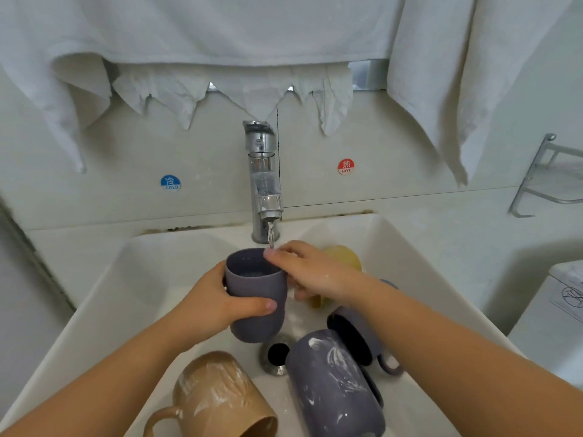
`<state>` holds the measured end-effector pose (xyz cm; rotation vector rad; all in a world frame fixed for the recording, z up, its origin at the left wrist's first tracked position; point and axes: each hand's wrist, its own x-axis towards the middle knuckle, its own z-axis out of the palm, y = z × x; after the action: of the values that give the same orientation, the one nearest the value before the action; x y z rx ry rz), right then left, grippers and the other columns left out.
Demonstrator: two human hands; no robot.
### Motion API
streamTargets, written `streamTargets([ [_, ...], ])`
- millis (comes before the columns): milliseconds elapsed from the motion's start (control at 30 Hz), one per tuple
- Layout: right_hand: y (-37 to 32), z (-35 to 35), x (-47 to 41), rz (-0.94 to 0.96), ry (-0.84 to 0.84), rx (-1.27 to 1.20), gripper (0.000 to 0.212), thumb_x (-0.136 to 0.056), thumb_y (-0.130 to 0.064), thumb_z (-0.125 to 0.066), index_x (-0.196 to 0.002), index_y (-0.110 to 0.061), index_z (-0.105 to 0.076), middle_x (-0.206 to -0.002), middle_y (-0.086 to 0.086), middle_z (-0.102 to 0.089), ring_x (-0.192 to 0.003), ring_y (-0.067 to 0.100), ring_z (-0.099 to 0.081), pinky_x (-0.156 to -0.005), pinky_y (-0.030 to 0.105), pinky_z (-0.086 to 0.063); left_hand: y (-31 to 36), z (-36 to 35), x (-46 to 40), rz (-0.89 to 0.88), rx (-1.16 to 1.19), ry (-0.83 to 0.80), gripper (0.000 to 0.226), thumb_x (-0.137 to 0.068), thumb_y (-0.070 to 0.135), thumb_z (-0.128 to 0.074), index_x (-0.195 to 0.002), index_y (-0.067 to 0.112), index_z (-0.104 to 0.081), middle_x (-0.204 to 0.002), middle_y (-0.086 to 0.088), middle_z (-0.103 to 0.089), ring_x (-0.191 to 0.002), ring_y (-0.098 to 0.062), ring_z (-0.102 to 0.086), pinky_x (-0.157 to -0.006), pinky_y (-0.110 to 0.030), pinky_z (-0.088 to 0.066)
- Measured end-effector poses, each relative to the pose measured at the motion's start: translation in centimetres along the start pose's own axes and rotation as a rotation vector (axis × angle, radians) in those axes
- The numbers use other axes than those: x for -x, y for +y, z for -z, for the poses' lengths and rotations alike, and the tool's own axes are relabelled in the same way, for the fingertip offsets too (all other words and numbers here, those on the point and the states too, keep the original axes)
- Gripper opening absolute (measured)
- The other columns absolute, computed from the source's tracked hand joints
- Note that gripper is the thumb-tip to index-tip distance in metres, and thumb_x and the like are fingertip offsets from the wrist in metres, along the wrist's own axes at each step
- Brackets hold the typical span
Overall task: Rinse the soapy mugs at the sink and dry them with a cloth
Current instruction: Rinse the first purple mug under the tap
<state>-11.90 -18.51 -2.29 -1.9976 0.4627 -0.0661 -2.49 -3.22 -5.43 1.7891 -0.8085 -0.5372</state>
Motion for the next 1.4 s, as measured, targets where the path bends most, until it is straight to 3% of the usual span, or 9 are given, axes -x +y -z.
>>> streamTargets([
  [67, -0.1, 0.6, 0.5, 0.049, -0.174, -0.162, 0.033, -0.086, -0.038, -0.069, -0.113, -0.03, -0.053, -0.109, -0.008, -0.062, -0.103, 0.008, -0.061, -0.094, 0.031, -0.051, 0.5, -0.3, 0.2, -0.022, 0.052, -0.034, 0.058, -0.065, 0.006, -0.084, -0.11, 0.032, -0.058, -0.091, 0.018, -0.072, -0.084, 0.002, -0.067, -0.059, -0.015, -0.052],
  [200, -0.8, -0.4, 1.6, 0.222, -0.231, -0.24, 0.038, -0.078, 0.006, -0.072, -0.088, -0.026, -0.055, -0.086, -0.014, -0.065, -0.076, -0.007, -0.065, -0.076, 0.012, -0.052, 0.8, -0.8, 0.5, -0.105, 0.049, -0.035, 0.06, -0.06, 0.005, -0.087, -0.108, 0.029, -0.06, -0.094, 0.02, -0.072, -0.088, 0.003, -0.067, -0.065, -0.012, -0.051],
  [333, -1.0, -0.1, 1.5, 0.198, -0.017, -0.199, 0.038, -0.074, -0.01, -0.081, -0.096, -0.023, -0.054, -0.088, -0.009, -0.063, -0.071, -0.006, -0.062, -0.063, 0.01, -0.051, 0.7, 0.5, 0.4, -0.032, -0.031, -0.069, 0.091, -0.036, 0.032, -0.093, -0.117, 0.034, -0.051, -0.111, 0.012, -0.064, -0.102, -0.009, -0.064, -0.07, -0.024, -0.056],
  [467, -1.3, 0.9, 2.0, 0.08, 0.022, 0.209, 0.06, -0.07, -0.037, -0.084, -0.117, -0.023, -0.049, -0.088, -0.017, -0.054, -0.066, -0.011, -0.053, -0.045, 0.002, -0.036, 1.4, 2.8, 0.0, 0.04, -0.096, -0.112, 0.075, -0.044, 0.032, -0.076, -0.115, 0.034, -0.054, -0.12, 0.008, -0.061, -0.106, -0.013, -0.064, -0.082, -0.03, -0.055],
  [600, -0.3, -0.5, 1.2, 0.059, 0.011, 0.158, 0.07, -0.063, -0.037, -0.087, -0.117, -0.023, -0.046, -0.1, -0.012, -0.058, -0.091, 0.006, -0.058, -0.073, 0.021, -0.051, 1.3, 4.1, -0.3, 0.113, -0.081, -0.016, 0.036, -0.078, 0.008, -0.069, -0.108, 0.027, -0.061, -0.115, 0.005, -0.065, -0.104, -0.016, -0.064, -0.083, -0.032, -0.054],
  [1067, 0.1, -1.5, 0.8, 0.2, 0.076, 0.045, 0.071, -0.059, -0.031, -0.09, -0.114, -0.028, -0.045, -0.103, -0.013, -0.063, -0.095, 0.006, -0.062, -0.081, 0.033, -0.057, 0.9, 4.1, -0.6, 0.077, -0.33, 0.065, 0.023, -0.094, 0.011, -0.05, -0.098, 0.03, -0.062, -0.102, 0.008, -0.068, -0.091, -0.008, -0.067, -0.087, -0.034, -0.055],
  [1200, 0.4, -1.9, 0.7, 0.222, 0.141, -0.012, 0.073, -0.058, -0.029, -0.091, -0.113, -0.028, -0.043, -0.103, -0.013, -0.062, -0.094, 0.008, -0.064, -0.082, 0.037, -0.057, 1.0, 4.6, -0.6, 0.063, -0.3, -0.022, 0.036, -0.086, 0.002, -0.059, -0.108, 0.031, -0.058, -0.113, 0.01, -0.064, -0.101, -0.01, -0.063, -0.086, -0.032, -0.054],
  [1300, 0.3, -2.3, 0.7, 0.238, 0.124, -0.014, 0.073, -0.06, -0.028, -0.09, -0.114, -0.026, -0.042, -0.104, -0.014, -0.062, -0.094, 0.005, -0.064, -0.079, 0.029, -0.056, 1.1, 4.4, -0.1, 0.049, -0.231, -0.245, 0.067, -0.062, 0.021, -0.08, -0.12, 0.036, -0.051, -0.121, 0.014, -0.06, -0.112, -0.008, -0.058, -0.086, -0.024, -0.052],
  [1400, 0.5, -2.9, 0.8, 0.235, 0.137, -0.106, 0.071, -0.062, -0.027, -0.09, -0.113, -0.025, -0.041, -0.106, -0.012, -0.061, -0.095, 0.003, -0.063, -0.076, 0.022, -0.053, 0.5, 3.1, 0.1, -0.001, -0.147, -0.238, 0.09, -0.049, 0.027, -0.092, -0.125, 0.039, -0.045, -0.12, 0.016, -0.06, -0.108, -0.007, -0.059, -0.079, -0.022, -0.055],
])
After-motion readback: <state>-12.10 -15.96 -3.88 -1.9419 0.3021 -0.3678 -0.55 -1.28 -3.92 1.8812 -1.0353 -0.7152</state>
